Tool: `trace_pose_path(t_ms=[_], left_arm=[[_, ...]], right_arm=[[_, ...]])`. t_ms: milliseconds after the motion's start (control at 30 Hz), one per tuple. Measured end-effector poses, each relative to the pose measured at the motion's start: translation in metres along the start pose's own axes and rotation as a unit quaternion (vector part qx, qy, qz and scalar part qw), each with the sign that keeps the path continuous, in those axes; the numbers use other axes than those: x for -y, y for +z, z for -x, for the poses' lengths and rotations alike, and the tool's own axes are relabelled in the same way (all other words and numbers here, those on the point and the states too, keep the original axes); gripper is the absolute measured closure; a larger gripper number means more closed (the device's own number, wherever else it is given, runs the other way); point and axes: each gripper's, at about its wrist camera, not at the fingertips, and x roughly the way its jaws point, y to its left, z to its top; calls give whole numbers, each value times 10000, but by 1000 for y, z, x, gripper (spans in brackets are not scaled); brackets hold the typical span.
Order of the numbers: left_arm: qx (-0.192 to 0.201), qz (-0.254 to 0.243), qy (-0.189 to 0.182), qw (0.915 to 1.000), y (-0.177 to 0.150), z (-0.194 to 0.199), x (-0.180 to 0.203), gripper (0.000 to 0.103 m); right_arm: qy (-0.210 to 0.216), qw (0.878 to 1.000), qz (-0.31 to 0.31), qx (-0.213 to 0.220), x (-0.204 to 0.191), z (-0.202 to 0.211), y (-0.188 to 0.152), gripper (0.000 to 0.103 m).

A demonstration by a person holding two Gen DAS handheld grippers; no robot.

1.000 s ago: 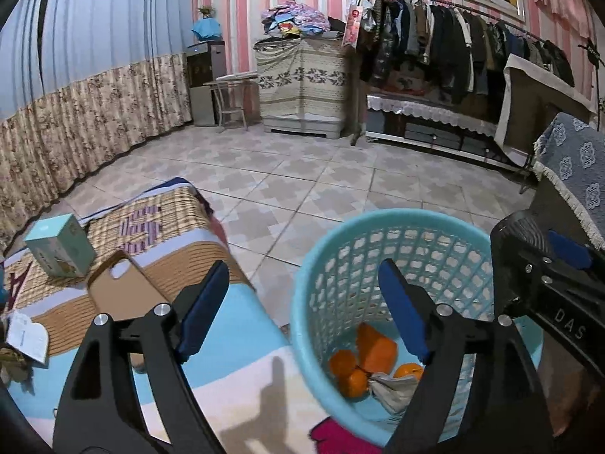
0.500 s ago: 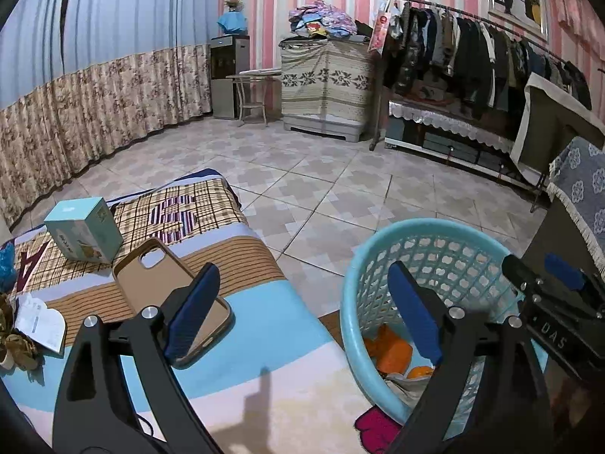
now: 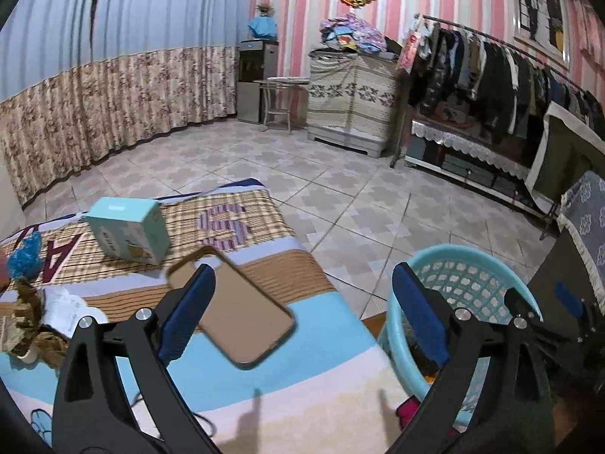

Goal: Collect trash
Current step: 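Grasp the khaki cloth with the left tool while the right tool grasps the brown rag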

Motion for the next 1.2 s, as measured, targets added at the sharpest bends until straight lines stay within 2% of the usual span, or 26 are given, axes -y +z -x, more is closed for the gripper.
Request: trace_pose_path(t_ms=[100, 167, 300, 400, 567, 633, 833, 967, 1200], left_arm=[[63, -4, 102, 9999, 7, 11, -12, 9], [148, -59, 296, 9994, 12, 21, -21, 6], [174, -59, 579, 9982, 15, 38, -53, 6], [130, 10, 848, 9963, 14, 47, -85, 6], [-54, 549, 1173, 9916, 6, 57, -159, 6], [-105, 743, 1310, 9885, 1, 60, -185, 6], [-416, 951, 1820, 9778, -18, 49, -242, 6], [-626, 1116, 1861, 9742, -33, 35, -267, 6], [-819, 969, 1888, 9738, -42, 10, -269, 6]], right_arm=[[108, 9999, 80, 47, -11, 7, 2, 10], [207, 9997, 137, 82, -22, 14, 2, 10], [440, 9985, 308, 129, -48, 28, 4, 10], [680, 9966, 451, 126, -72, 38, 4, 10], [1070, 9923, 621, 99, -111, 49, 3, 10], [1303, 9891, 689, 29, -128, 53, -1, 10], [1566, 9825, 1001, -124, -164, 53, -16, 10], [1711, 9792, 1049, -279, -174, 47, -26, 10], [1811, 9752, 1181, -469, -202, 34, -35, 10]])
